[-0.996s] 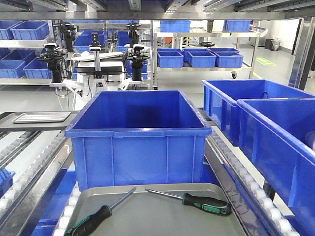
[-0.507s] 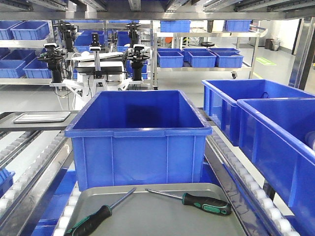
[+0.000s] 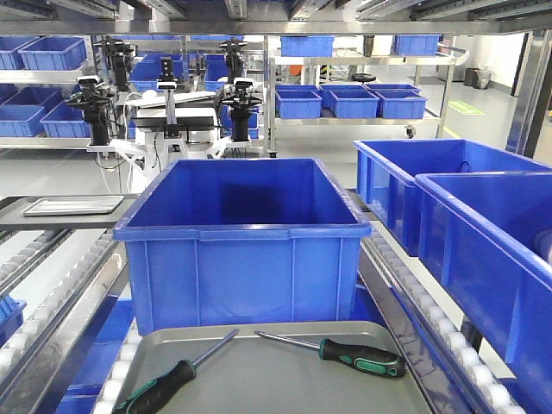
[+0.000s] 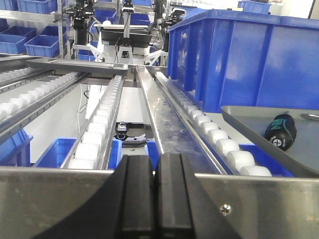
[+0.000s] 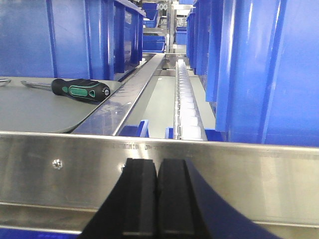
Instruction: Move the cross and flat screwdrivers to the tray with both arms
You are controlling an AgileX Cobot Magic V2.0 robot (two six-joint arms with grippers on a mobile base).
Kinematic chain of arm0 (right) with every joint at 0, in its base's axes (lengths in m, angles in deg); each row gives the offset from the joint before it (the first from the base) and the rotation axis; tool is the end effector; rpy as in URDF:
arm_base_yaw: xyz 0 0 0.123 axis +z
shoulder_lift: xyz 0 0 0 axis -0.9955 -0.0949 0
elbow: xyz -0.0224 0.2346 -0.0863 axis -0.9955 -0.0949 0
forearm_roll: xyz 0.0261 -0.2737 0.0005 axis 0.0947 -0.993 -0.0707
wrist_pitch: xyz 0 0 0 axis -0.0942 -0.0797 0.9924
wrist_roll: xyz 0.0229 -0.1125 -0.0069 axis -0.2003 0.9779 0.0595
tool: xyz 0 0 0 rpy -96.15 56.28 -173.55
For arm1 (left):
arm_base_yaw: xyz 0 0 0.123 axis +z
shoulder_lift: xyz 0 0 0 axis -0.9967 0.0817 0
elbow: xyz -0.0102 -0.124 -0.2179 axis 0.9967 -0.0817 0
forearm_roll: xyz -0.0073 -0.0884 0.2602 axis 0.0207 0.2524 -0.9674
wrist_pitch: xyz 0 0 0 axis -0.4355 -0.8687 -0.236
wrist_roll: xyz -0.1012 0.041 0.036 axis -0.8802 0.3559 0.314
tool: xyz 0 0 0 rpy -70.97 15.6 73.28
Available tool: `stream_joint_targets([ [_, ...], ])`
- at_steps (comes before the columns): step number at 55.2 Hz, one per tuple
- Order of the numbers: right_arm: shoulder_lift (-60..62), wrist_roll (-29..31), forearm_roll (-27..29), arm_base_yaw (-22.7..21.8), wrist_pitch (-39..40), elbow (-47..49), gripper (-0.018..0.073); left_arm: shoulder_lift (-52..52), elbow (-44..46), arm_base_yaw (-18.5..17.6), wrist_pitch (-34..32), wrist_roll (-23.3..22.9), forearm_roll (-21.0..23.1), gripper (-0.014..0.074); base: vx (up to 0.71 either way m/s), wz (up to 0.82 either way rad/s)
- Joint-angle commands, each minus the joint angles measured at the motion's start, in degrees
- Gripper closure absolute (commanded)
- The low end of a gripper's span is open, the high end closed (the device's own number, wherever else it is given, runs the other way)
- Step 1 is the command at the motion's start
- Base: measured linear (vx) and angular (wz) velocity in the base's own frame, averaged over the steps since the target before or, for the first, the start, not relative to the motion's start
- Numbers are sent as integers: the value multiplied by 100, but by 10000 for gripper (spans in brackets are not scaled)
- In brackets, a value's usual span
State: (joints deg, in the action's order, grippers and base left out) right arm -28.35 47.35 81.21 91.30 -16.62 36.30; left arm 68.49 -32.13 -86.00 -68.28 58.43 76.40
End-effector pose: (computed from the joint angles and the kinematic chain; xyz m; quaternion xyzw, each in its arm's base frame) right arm 0.1373 0.0152 0.1842 -0.0412 0.7453 0.0353 0.6645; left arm 0.1383 -0.0038 0.1896 -0.0423 0.7312 -0.0606 0.6782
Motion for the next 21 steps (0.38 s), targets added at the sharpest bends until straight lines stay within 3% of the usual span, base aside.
stream_joint_targets([
  [1, 32, 8, -11, -2, 476, -41, 567, -11, 154, 0, -446, -58, 11, 602, 0, 0],
  [21, 32, 8, -11, -2, 476, -41, 567, -11, 154, 0, -446, -58, 11, 602, 0, 0],
])
